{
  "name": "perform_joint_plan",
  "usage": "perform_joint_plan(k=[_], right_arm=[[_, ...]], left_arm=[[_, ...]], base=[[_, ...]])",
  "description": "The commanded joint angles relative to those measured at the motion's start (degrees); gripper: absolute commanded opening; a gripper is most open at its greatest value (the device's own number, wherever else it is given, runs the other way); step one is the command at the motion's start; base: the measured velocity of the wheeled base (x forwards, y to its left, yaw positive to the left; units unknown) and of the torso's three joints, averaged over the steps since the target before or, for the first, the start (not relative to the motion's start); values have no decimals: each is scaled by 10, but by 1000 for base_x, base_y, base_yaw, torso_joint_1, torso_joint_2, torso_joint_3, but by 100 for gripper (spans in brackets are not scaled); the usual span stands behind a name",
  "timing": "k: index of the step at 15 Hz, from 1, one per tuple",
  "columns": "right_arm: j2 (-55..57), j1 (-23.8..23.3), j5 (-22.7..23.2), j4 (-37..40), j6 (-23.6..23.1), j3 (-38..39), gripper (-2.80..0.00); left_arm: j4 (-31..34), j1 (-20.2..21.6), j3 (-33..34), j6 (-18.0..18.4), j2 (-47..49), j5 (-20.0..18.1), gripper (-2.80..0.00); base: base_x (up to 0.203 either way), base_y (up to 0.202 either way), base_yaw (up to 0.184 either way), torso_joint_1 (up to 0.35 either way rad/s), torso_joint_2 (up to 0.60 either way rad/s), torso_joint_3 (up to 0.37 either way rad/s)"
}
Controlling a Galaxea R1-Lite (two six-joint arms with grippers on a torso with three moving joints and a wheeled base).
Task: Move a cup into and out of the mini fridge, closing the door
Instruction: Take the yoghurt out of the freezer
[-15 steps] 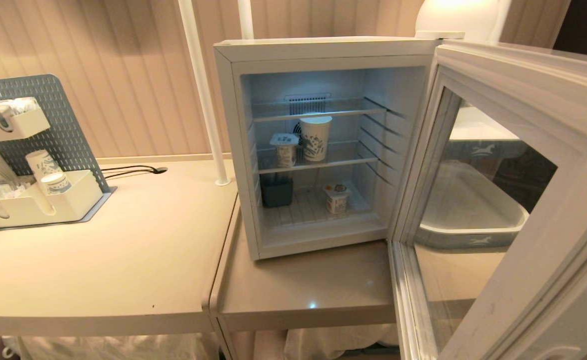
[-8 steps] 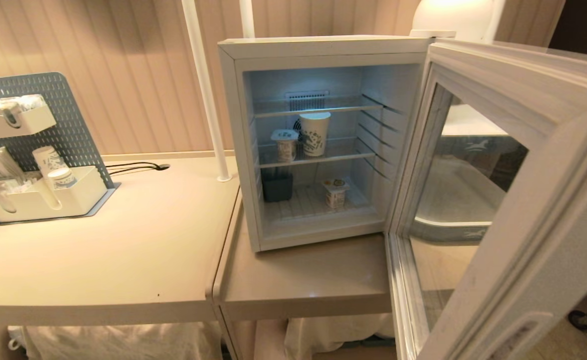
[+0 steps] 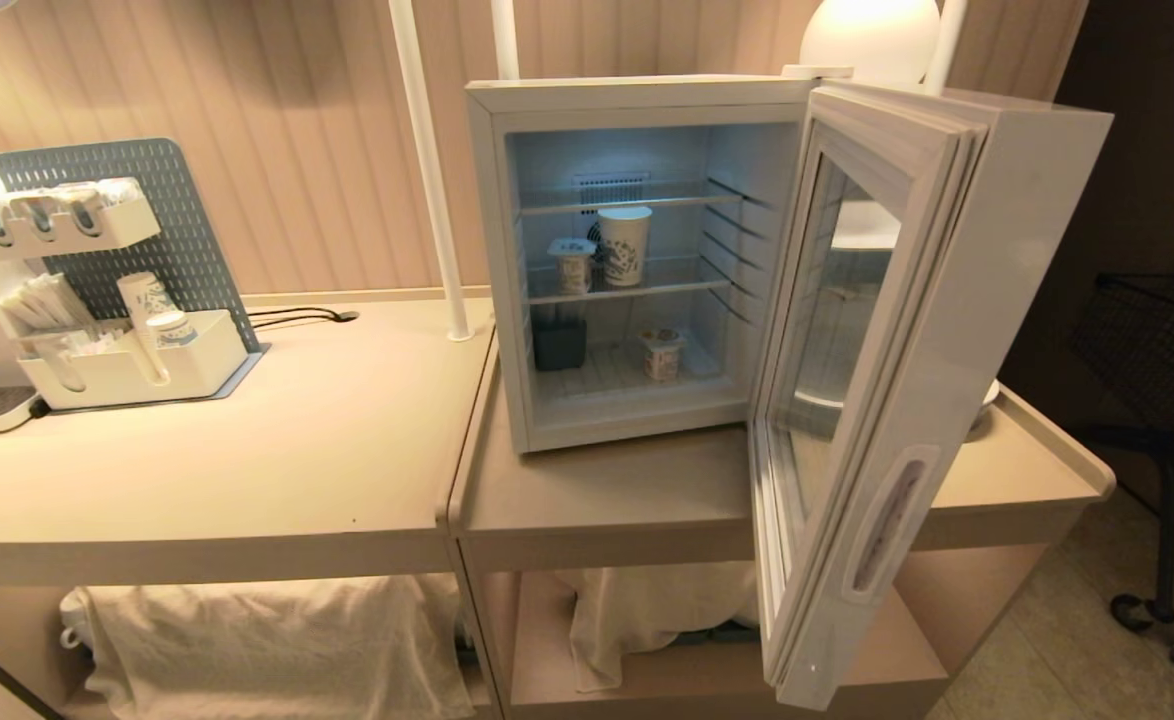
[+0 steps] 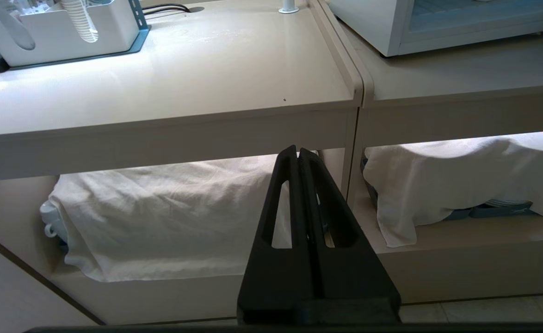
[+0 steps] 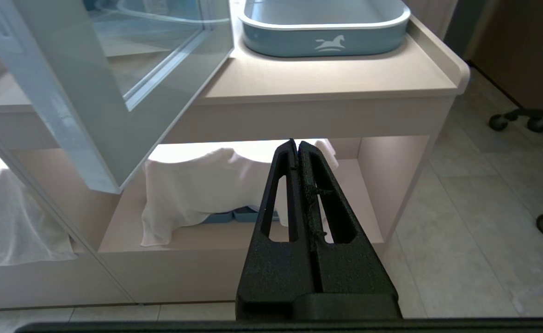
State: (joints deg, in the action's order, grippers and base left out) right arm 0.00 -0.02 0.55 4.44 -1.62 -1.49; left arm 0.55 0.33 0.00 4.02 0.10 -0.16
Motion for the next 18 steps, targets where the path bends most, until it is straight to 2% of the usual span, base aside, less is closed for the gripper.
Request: perform_joint_plan(k=[1, 6, 18], right_arm=[[1, 0, 0, 0, 0, 0, -280], [1, 0, 0, -1, 0, 0, -280], [1, 0, 1, 0, 0, 0, -280]], left_arm=[[0, 0, 0, 2, 0, 0, -280], [1, 0, 0, 2, 0, 0, -280], [0, 0, 1, 4, 0, 1, -280]], base=[[0, 0, 0, 0, 0, 0], [0, 21, 2, 1, 1, -1], [0, 190, 0, 2, 3, 2]])
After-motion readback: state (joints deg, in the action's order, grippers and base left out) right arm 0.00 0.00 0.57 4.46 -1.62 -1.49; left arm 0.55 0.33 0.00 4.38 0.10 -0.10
